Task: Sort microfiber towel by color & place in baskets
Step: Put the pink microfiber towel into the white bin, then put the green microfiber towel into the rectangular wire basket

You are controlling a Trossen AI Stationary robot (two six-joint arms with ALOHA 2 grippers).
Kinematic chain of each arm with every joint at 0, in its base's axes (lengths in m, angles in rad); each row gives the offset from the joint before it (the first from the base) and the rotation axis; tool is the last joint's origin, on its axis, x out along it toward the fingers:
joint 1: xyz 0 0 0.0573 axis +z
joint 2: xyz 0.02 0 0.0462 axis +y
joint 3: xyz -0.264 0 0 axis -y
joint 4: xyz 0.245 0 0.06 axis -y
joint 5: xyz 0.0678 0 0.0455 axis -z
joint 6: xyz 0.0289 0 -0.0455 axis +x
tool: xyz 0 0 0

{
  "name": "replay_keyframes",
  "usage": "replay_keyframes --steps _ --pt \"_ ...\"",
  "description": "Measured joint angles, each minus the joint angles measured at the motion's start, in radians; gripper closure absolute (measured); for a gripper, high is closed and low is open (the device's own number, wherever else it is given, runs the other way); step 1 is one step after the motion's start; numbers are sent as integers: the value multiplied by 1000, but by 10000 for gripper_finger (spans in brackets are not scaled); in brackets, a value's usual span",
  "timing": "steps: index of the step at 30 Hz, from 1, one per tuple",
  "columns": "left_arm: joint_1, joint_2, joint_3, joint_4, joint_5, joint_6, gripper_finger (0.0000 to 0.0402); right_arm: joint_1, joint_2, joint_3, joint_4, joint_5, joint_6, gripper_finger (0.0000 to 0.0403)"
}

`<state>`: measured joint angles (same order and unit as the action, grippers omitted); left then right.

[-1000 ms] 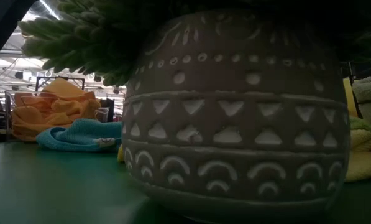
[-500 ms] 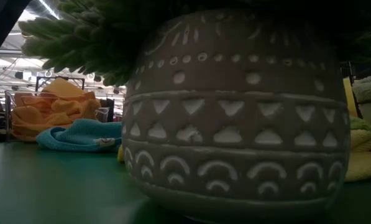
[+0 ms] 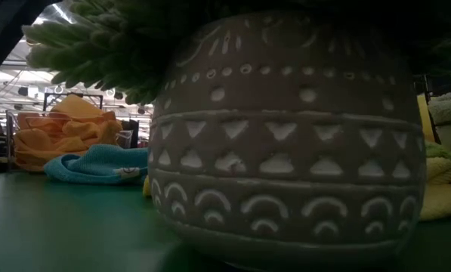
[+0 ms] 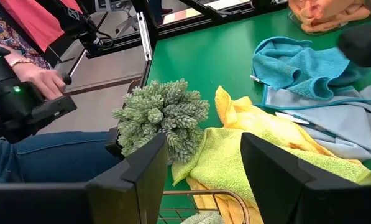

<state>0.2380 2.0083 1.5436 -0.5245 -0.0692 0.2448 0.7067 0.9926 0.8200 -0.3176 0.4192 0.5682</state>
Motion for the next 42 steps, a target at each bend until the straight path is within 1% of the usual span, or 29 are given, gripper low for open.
replay_keyframes --steps 5,9,17,21,24,32,35,37,42 --pt "39 7 0 91 0 -58 281 0 0 0 0 0 0 200" --pt "59 24 1 120 0 -79 281 0 0 0 0 0 0 200" --pt "59 98 0 113 6 -78 281 0 0 0 -7 0 0 201" --pt "55 100 1 110 7 -78 281 0 0 0 -12 0 0 200" --pt "52 89 9 91 7 -78 281 0 0 0 -16 0 0 201" --pt "22 -2 24 74 8 -83 281 0 0 0 -16 0 1 200" --pt "-1 -37 24 57 8 -110 281 0 0 0 -18 0 1 200" --pt "-21 -53 24 47 31 -130 281 0 0 0 -21 0 1 201" --pt "-83 -61 24 44 153 -203 281 0 0 0 -25 0 1 200"
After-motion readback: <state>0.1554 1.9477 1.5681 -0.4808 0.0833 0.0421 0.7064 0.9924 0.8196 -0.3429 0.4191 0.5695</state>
